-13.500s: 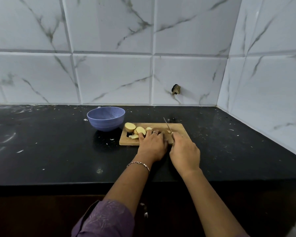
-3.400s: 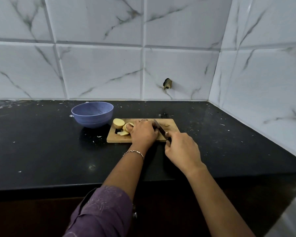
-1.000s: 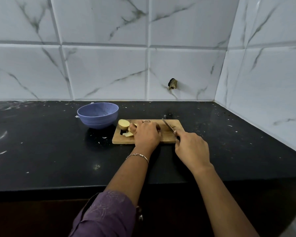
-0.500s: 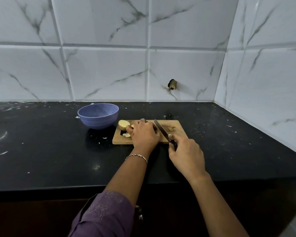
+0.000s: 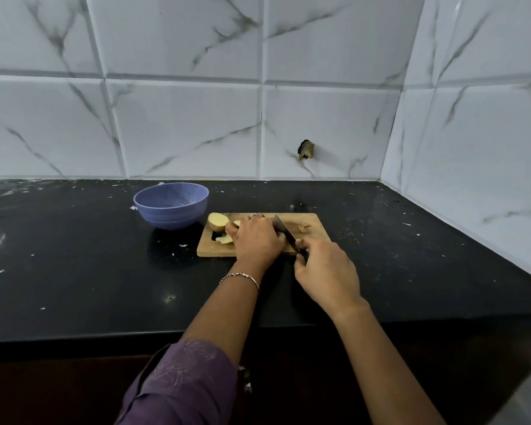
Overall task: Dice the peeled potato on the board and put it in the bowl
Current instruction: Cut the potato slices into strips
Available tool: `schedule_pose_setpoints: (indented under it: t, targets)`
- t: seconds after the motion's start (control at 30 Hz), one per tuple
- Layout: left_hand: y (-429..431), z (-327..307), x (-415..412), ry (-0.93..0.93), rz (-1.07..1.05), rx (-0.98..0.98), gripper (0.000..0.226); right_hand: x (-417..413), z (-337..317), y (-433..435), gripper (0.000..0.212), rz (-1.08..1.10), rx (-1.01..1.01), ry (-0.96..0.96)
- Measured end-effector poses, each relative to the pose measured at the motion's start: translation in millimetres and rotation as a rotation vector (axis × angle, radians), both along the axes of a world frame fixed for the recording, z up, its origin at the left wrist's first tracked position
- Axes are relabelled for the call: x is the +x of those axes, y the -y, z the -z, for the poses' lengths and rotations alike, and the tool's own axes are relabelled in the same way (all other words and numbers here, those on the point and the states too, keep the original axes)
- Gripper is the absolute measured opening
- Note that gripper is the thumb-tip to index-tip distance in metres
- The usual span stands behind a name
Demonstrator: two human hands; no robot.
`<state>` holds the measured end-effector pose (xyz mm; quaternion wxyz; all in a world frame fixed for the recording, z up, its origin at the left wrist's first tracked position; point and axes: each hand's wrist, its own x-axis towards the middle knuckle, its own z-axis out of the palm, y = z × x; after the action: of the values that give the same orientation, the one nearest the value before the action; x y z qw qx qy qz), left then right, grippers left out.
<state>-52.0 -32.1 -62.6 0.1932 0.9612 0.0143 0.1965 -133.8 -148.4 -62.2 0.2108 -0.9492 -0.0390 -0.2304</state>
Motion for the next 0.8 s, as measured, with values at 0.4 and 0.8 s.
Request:
schedule_pose_setpoints:
  t: [0.4, 0.8]
  targets:
    - [-3.4, -0.2, -3.5, -0.044, 0.017, 0.029, 0.026, -7.4, -5.7, -17.6, 0.026, -0.07, -0.29, 0.07]
    - [-1.6, 3.5, -17.0, 0.002, 0.038, 0.101, 0.03, 5.9, -5.2, -3.2, 0.024, -0.056, -0.3, 0.09]
